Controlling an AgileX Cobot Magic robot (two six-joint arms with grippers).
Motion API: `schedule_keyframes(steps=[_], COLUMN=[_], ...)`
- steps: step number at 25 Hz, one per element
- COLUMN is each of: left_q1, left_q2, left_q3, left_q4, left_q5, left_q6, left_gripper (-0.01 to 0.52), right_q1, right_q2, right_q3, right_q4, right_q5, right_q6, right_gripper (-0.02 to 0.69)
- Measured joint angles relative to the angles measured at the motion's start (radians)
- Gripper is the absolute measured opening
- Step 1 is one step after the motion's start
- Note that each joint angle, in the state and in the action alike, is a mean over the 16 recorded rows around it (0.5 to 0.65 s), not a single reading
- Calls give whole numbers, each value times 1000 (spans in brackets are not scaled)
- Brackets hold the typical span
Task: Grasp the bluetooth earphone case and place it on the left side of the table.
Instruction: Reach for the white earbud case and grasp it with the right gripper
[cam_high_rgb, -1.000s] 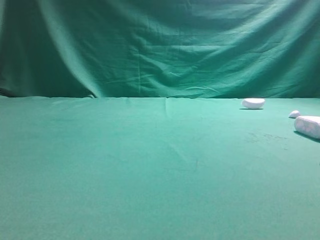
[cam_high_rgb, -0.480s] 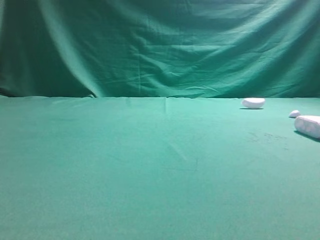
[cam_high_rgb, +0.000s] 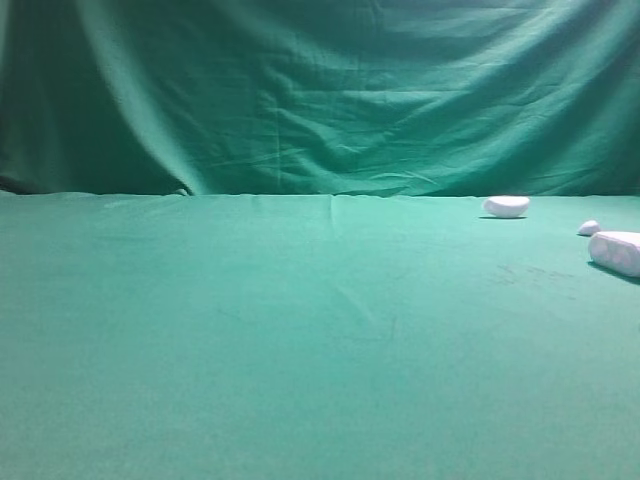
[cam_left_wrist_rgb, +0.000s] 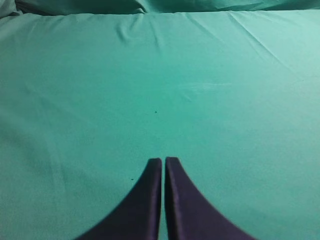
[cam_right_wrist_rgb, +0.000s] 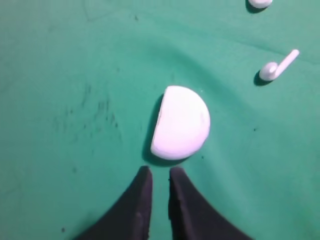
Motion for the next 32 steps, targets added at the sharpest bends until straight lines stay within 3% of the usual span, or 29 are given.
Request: schedule_keyframes(steps=[7,12,16,23,32], left_q1=[0,0,0,0,0], left_q2=[0,0,0,0,0], left_q3=[0,0,0,0,0], left_q4=[0,0,0,0,0], left_q5=[0,0,0,0,0], left_q6=[0,0,0,0,0], left_gripper=[0,0,0,0,0], right_q1=[3,3,3,3,7], right_q2=[140,224,271,314,329], right_q3=[-29,-50,-63,-90,-260], right_q4=[-28,-36,-46,-67,-52], right_q5=[-74,-98,-107,-97,48], right_q6=[58,86,91,92,91], right_gripper=[526,607,587,467,334])
